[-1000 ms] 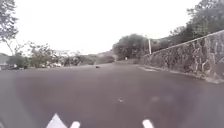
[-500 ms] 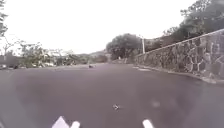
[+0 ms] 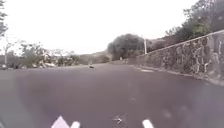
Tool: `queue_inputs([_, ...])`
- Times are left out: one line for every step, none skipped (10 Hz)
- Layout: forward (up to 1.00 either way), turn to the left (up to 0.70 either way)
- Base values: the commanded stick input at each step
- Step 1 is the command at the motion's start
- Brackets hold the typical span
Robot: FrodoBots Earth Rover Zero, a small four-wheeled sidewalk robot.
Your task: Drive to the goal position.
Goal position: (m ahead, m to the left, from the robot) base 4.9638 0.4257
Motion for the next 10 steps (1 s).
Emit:
queue_inputs([0.5,0.0])
queue_inputs([0.5,0.0])
queue_inputs([0.5,0.0])
queue_inputs([0.5,0.0])
queue_inputs([0.5,0.0])
queue_inputs([0.5,0.0])
queue_inputs([0.5,0.0])
queue_inputs([0.5,-0.04])
queue_inputs([0.5,-0.29])
queue_inputs([0.5,-0.48])
